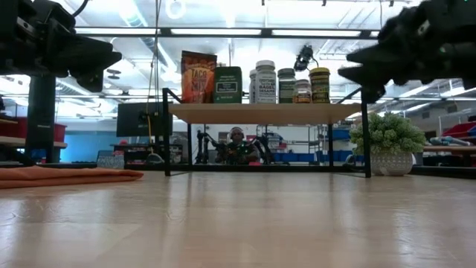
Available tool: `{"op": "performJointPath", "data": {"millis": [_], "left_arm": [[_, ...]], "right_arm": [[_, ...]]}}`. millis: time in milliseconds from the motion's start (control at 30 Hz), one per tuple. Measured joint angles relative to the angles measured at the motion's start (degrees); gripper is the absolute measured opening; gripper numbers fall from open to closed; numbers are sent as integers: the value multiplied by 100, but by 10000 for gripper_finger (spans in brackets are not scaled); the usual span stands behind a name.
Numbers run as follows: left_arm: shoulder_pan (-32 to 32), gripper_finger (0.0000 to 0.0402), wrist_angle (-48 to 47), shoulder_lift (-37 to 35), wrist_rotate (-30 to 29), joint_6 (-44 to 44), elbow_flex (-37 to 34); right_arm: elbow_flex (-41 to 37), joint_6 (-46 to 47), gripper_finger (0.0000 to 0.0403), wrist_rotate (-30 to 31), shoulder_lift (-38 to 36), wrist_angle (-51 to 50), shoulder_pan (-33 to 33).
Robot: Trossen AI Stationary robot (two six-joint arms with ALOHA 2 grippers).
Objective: Shelf spices
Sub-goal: Return to Home Position
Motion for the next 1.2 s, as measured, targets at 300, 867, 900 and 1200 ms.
{"op": "performJointPath", "data": {"millis": [300, 867, 900, 1200], "left_arm": [[-1, 127, -5, 0, 0, -1, 0], [-1, 127, 39, -1, -2, -2, -2], [-1, 127, 41, 0, -2, -2, -2], [-1, 127, 44, 0, -9, -2, -2]], "right_arm": [[-396, 660, 171, 772, -787, -567, 697], [-398, 191, 170, 2275, -2131, -2665, 1320], [-398, 189, 171, 2274, -2251, -2824, 1320], [-374, -244, 170, 2096, -2557, -3645, 1311]]}}
